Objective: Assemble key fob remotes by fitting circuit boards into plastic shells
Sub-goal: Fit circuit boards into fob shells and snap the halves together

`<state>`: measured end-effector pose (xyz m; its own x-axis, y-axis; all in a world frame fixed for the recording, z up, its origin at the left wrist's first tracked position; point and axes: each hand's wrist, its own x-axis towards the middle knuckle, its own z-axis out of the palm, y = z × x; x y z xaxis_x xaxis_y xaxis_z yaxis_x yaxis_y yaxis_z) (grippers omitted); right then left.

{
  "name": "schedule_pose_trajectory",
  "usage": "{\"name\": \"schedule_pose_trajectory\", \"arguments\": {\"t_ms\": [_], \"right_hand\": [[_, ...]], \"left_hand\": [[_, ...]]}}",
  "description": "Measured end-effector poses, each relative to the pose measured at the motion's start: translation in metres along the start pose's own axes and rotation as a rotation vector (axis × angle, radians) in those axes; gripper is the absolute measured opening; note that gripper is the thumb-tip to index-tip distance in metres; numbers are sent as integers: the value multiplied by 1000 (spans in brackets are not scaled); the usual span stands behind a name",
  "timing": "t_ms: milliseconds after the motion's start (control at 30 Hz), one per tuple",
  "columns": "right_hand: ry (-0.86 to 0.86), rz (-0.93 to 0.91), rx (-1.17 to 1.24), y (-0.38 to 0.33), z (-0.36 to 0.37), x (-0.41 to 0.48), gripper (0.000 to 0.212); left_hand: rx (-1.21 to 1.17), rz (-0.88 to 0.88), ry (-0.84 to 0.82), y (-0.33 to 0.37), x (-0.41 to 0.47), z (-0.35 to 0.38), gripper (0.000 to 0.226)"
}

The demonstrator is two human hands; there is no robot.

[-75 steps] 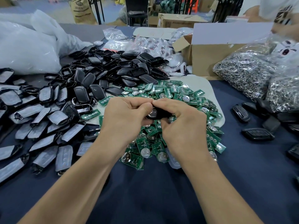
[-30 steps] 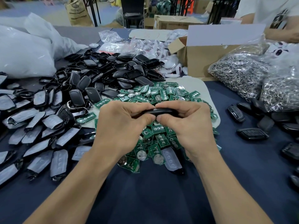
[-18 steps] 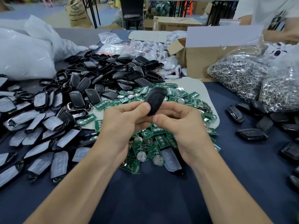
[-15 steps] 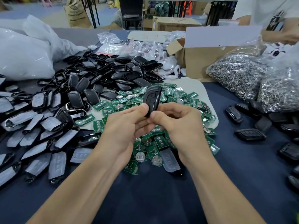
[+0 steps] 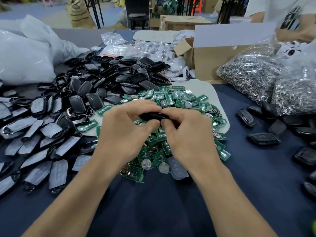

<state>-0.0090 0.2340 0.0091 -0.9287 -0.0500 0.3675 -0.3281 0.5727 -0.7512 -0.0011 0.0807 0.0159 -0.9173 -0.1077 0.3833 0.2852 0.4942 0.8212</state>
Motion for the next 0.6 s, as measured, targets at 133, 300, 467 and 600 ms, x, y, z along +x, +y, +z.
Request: {"name": "schedule_pose_trajectory", "arguments": {"t_ms": [133, 300, 467, 600], "right_hand": [[61, 54, 278, 0, -3, 2, 18], [91, 104, 528, -1, -5, 3, 23], [70, 125, 577, 1, -6, 4, 19], [44, 167, 583, 4, -5, 2, 20]], "left_hand": [[-130, -34, 32, 1, 0, -2, 38], [-251, -46, -4, 4, 0, 4, 37], [-303, -84, -87, 2, 0, 2, 29], [-268, -108, -109, -1, 2, 4, 27]]}}
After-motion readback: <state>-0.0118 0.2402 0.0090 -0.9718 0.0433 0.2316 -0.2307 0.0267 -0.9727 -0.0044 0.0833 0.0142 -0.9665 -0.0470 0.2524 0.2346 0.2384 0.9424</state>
